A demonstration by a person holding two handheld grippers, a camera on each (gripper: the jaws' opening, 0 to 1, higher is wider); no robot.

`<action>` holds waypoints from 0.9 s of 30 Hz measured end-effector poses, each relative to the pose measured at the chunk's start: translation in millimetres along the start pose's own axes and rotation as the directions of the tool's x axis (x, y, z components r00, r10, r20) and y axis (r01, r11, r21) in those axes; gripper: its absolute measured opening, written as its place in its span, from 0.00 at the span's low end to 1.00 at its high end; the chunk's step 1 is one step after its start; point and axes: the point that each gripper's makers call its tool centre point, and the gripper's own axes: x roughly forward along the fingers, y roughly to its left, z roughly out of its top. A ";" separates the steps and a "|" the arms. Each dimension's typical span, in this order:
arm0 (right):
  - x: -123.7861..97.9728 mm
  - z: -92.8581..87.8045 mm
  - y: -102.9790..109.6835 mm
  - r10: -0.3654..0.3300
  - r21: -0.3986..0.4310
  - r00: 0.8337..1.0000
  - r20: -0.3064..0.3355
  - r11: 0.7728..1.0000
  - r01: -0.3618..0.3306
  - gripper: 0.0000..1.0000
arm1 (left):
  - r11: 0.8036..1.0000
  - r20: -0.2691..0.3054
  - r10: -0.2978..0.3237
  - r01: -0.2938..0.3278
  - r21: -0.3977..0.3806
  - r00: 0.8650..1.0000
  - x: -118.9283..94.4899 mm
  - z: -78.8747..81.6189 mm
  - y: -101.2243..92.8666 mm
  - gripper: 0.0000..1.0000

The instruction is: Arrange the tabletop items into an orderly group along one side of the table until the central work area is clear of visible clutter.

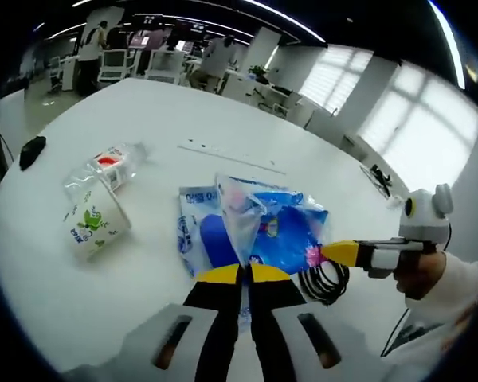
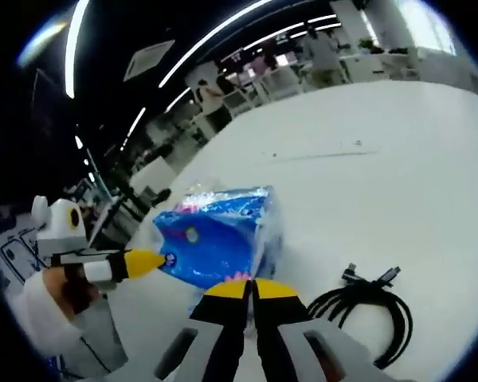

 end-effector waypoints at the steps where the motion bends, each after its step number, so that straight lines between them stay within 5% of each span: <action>1: -4.2 0.3 0.1 0.002 0.007 1.000 0.005 1.000 -0.002 0.00 | 1.000 0.003 -0.005 0.005 0.004 1.000 -3.2 -0.7 -4.9 0.00; 13: -62.3 19.9 -10.9 -0.010 0.167 0.991 0.133 0.986 -0.012 0.00 | 0.994 0.030 -0.095 0.093 0.053 0.995 -3.1 5.1 -52.6 0.00; 27: -85.7 34.4 -29.0 -0.044 0.074 0.969 0.243 0.997 0.026 0.02 | 0.969 0.099 -0.239 0.244 -0.044 0.966 2.3 22.4 -90.3 0.00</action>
